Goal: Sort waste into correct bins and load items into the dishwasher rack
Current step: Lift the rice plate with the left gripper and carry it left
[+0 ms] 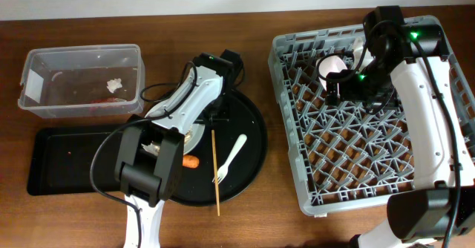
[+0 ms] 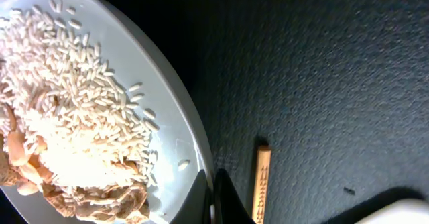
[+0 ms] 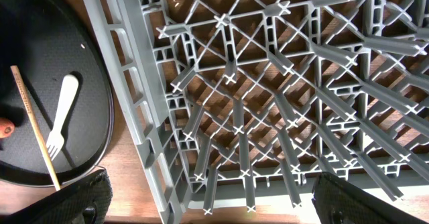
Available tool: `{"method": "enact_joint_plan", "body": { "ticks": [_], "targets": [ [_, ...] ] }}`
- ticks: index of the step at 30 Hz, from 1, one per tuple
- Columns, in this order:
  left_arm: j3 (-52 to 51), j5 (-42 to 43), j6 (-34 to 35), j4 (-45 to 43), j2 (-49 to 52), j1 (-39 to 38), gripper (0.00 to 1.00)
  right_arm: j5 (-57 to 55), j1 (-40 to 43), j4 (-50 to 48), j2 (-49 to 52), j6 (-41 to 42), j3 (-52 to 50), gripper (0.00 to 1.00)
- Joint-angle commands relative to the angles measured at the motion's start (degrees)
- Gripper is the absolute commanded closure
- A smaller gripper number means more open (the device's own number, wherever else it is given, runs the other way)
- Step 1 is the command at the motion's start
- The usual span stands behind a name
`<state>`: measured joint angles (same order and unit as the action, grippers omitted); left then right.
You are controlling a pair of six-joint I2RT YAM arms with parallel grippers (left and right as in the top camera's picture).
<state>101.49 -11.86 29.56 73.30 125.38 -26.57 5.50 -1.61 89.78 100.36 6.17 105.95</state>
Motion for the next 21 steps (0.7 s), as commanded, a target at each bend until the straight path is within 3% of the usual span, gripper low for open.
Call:
{"method": "enact_joint_plan", "body": {
  "ticks": [1,21],
  "targets": [
    [2.3,-3.0,-0.3,2.2,0.6,0.3,1.00,0.3,-0.3,0.0,0.3,0.0,0.0,0.01],
    [4.7,-6.2,3.2,11.9,-0.8,1.7,1.00,0.3,-0.3,0.0,0.3,0.0,0.0,0.01]
  ]
}}
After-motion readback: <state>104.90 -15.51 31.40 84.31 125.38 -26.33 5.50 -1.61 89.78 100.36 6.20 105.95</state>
